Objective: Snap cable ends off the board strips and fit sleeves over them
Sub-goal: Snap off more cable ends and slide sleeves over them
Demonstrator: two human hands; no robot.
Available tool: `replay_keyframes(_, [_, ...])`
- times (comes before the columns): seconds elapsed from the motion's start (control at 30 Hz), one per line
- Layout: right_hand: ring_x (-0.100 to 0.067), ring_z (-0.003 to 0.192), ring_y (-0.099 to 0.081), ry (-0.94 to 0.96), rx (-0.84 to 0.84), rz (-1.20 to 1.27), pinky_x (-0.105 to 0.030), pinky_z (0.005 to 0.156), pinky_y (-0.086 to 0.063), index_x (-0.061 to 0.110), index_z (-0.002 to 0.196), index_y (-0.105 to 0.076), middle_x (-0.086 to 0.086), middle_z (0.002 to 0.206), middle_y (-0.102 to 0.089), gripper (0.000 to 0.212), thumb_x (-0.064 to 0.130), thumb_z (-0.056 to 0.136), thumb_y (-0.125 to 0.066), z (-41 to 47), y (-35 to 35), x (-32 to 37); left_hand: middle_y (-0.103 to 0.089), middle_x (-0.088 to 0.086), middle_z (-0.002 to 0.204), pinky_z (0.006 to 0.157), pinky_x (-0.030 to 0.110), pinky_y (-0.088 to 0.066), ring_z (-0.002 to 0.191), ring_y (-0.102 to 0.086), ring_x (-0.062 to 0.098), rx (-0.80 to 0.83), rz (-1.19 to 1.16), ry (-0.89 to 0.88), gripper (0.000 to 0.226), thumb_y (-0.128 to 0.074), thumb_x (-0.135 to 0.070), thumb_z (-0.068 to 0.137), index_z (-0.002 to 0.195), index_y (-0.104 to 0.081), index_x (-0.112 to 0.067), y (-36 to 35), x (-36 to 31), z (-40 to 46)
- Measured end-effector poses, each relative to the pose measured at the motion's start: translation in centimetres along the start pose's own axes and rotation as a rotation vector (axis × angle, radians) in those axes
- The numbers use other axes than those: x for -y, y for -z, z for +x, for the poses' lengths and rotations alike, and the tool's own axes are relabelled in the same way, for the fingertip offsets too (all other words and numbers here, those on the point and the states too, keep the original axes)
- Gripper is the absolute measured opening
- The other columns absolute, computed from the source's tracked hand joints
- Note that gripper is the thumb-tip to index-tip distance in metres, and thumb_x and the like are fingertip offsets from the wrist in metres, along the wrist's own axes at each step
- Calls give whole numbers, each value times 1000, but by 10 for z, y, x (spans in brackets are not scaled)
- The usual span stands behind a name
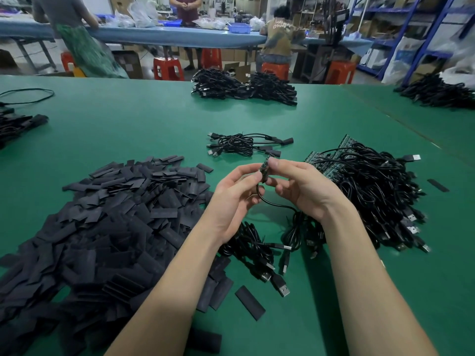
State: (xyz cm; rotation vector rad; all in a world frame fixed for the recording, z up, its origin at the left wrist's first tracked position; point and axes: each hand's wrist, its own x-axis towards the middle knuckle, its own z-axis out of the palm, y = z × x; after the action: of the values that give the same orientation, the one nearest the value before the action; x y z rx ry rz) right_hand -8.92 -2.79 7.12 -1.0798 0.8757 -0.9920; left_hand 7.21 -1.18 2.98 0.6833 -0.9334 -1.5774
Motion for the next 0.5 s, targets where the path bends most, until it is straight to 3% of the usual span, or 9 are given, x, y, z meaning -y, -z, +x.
replay_keyframes(0.13, [-8,67,-70,8,-51,50,-14,54,-52,17,78,-75,-1,78,-73,14,16,67,-83,1,-1,0,-70,1,93,59,17,-45,69,-58,10,12,-19,-1,16,-62,-9,95,106,-70,-17,0,0,0])
replay_keyframes(0.23, [-9,69,-72,65,-65,80,-16,58,-54,17,91,-71,2,81,-75,26,15,67,-82,0,-3,0,-69,0,91,57,16,-44,68,-59,9,-25,-95,2,17,-63,-8,92,104,-72,-18,-1,-1,1])
replay_keyframes(0.37, [-18,89,-74,184,-105,146,-20,68,-56,19,102,-77,-2,98,-75,27,20,74,-80,0,-2,3,-65,-3,81,54,15,-43,66,-59,9,-72,-136,7,17,-60,-8,95,105,-71,-16,-1,-2,2])
replay_keyframes(0.5, [-23,88,-74,270,-113,146,-22,67,-57,22,105,-66,-8,108,-75,26,25,81,-76,-1,0,5,-65,-3,81,54,15,-43,66,-59,8,-57,-106,20,17,-59,-8,96,107,-71,-14,-3,-2,2])
